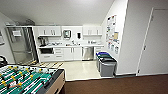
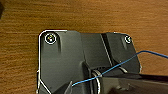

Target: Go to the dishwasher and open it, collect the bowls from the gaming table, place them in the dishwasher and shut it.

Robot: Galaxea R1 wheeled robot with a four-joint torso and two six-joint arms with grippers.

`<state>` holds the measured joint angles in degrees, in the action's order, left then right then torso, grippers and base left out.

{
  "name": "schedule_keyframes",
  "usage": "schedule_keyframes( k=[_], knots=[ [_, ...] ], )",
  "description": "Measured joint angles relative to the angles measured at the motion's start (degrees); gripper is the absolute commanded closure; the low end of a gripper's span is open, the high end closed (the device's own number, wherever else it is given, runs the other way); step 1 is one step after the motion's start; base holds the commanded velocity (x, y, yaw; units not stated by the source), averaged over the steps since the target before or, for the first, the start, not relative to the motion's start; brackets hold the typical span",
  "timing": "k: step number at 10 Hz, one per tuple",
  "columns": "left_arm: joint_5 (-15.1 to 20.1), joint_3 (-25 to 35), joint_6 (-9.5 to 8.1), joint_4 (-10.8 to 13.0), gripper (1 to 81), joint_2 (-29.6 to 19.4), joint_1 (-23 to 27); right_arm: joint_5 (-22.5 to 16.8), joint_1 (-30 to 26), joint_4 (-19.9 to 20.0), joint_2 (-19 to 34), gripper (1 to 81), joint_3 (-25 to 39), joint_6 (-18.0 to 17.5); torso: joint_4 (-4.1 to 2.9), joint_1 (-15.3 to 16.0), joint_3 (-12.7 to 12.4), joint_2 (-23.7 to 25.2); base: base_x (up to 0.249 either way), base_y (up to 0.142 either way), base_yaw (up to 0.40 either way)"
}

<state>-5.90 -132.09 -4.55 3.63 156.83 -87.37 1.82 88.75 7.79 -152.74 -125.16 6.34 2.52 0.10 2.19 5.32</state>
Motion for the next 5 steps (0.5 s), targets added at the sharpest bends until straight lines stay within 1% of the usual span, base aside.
schedule_keyframes(
  k=[5],
  knots=[
    [0.0,0.0,0.0,0.0,1.0,0.0,0.0,0.1,0.1,-0.6,-0.2,1.0,-0.1,0.0,0.0,0.0,0.0,0.0,0.277,0.0,0.0]
  ],
)
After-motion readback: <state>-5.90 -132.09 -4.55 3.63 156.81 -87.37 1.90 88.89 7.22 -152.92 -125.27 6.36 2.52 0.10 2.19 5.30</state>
